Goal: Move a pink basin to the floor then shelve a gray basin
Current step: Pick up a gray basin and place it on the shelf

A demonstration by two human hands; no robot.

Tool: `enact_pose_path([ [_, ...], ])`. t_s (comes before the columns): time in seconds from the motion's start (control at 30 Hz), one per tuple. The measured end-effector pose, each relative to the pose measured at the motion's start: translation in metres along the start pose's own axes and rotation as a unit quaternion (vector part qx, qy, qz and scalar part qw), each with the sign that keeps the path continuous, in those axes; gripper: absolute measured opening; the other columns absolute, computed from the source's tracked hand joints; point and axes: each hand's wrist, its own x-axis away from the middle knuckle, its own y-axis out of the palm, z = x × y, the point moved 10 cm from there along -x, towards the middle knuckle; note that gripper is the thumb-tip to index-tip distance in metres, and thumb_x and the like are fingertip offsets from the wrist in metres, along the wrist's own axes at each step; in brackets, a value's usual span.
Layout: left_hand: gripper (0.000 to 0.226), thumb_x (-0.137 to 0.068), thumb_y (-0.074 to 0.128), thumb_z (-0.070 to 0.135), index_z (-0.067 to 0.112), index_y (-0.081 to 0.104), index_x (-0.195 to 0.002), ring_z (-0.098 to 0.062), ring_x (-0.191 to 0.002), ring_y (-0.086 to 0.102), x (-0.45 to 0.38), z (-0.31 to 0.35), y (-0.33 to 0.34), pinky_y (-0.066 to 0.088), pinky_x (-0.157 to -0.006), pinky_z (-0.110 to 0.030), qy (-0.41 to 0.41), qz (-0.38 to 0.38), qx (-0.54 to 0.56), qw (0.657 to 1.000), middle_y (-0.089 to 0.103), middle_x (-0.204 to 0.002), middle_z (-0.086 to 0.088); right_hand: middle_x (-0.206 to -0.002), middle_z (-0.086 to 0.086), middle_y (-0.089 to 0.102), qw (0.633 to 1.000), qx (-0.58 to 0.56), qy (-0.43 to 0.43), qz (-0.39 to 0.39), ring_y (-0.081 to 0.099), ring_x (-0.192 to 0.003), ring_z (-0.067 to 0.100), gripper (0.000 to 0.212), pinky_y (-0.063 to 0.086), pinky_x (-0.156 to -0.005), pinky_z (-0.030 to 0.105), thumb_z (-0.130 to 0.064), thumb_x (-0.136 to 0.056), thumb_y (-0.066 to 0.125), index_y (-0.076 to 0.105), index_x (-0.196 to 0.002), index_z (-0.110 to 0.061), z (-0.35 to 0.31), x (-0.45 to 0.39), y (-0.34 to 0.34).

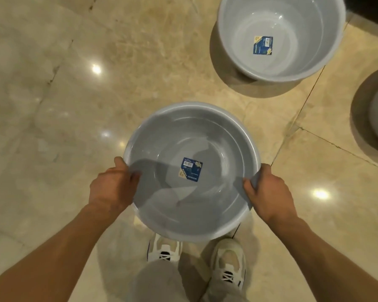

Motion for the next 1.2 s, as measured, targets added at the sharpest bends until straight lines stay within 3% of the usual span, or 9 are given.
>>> enact_pose_path([
  [0.13, 0.037, -0.099, 0.049, 0.045, 0.014, 0.030, -0.094, -0.039, -0.073, 0.061, -0.012, -0.005, 0.016, 0.037, -0.060, -0.036, 0.001, -0.021, -0.024, 0.999, 0.071, -0.089, -0.016, -0.063, -0.007, 0.040, 0.999, 0.038, 0.020, -0.009, 0.040, -0.051, 0.017, 0.030, 0.031, -0.048, 0.035, -0.042, -0.097, 0.051, 0.035, -0.095, -0.016, -0.002, -0.006, 0.013],
  [0.2, 0.036, -0.098, 0.052, 0.043, 0.016, 0.029, -0.098, -0.041, -0.083, 0.066, -0.016, -0.007, 0.026, 0.037, -0.062, -0.036, 0.001, -0.037, 0.002, 0.999, 0.071, -0.094, -0.018, -0.063, -0.008, 0.037, 0.998, 0.057, 0.027, -0.012, 0.038, -0.052, 0.020, 0.031, 0.032, -0.050, 0.036, -0.043, -0.098, 0.050, 0.034, -0.095, -0.017, 0.000, -0.008, 0.018],
  [0.4, 0.039, -0.097, 0.059, 0.036, 0.014, 0.029, -0.108, -0.032, -0.065, 0.055, -0.026, -0.018, 0.055, 0.044, -0.061, -0.036, -0.023, -0.095, 0.125, 0.987, 0.056, -0.079, -0.008, -0.066, -0.006, 0.040, 0.997, 0.060, 0.052, -0.014, 0.044, -0.060, 0.027, 0.031, 0.034, -0.052, 0.036, -0.042, -0.098, 0.049, 0.027, -0.099, -0.019, 0.005, -0.016, 0.032],
  [0.57, 0.035, -0.094, 0.061, 0.040, 0.022, 0.030, -0.096, -0.023, -0.058, 0.051, -0.025, -0.021, 0.044, 0.038, -0.050, -0.032, -0.010, -0.076, 0.139, 0.987, 0.048, -0.068, 0.004, -0.073, -0.002, 0.045, 0.998, 0.033, 0.058, -0.013, 0.046, -0.063, 0.027, 0.028, 0.036, -0.057, 0.037, -0.041, -0.099, 0.047, 0.028, -0.100, -0.020, 0.005, -0.016, 0.030],
  [0.8, 0.031, -0.095, 0.058, 0.039, 0.020, 0.034, -0.096, -0.028, -0.060, 0.050, -0.006, 0.015, -0.033, 0.043, -0.057, -0.038, 0.032, -0.033, 0.146, 0.988, 0.054, -0.069, 0.000, -0.068, -0.010, 0.045, 0.998, 0.005, 0.050, 0.029, 0.042, -0.053, 0.008, 0.024, 0.028, -0.045, 0.029, -0.038, -0.097, 0.049, 0.030, -0.101, -0.024, -0.014, 0.001, -0.057],
  [0.87, 0.030, -0.095, 0.060, 0.035, 0.018, 0.036, -0.096, -0.028, -0.059, 0.055, -0.004, 0.036, -0.070, 0.046, -0.055, -0.038, 0.062, -0.025, 0.170, 0.983, 0.059, -0.071, -0.003, -0.070, -0.009, 0.048, 0.998, 0.004, 0.051, 0.043, 0.046, -0.055, 0.012, 0.023, 0.031, -0.047, 0.030, -0.038, -0.097, 0.049, 0.030, -0.103, -0.025, -0.021, 0.008, -0.097],
  [1.0, 0.034, -0.095, 0.062, 0.040, 0.017, 0.038, -0.099, -0.015, -0.055, 0.050, -0.005, 0.092, -0.150, 0.036, -0.049, -0.030, 0.121, -0.007, 0.160, 0.980, 0.053, -0.070, 0.005, -0.070, -0.007, 0.048, 0.993, -0.011, 0.077, 0.087, 0.048, -0.057, 0.017, 0.024, 0.035, -0.052, 0.033, -0.038, -0.096, 0.050, 0.036, -0.105, -0.021, -0.024, 0.018, -0.175],
  [1.1, 0.037, -0.095, 0.062, 0.040, 0.015, 0.035, -0.097, -0.036, -0.069, 0.062, -0.011, 0.131, -0.204, 0.042, -0.055, -0.035, 0.144, 0.011, 0.125, 0.982, 0.057, -0.077, -0.007, -0.069, -0.010, 0.046, 0.987, -0.039, 0.099, 0.118, 0.045, -0.056, 0.012, 0.024, 0.033, -0.050, 0.032, -0.039, -0.095, 0.052, 0.037, -0.102, -0.022, -0.023, 0.024, -0.222],
  [1.2, 0.036, -0.094, 0.064, 0.038, 0.014, 0.036, -0.098, -0.042, -0.077, 0.067, -0.021, 0.176, -0.248, 0.047, -0.060, -0.039, 0.180, 0.020, 0.125, 0.975, 0.059, -0.077, -0.010, -0.075, -0.005, 0.051, 0.979, -0.077, 0.121, 0.147, 0.052, -0.066, 0.026, 0.025, 0.039, -0.058, 0.036, -0.040, -0.094, 0.054, 0.036, -0.104, -0.024, -0.015, 0.022, -0.256],
])
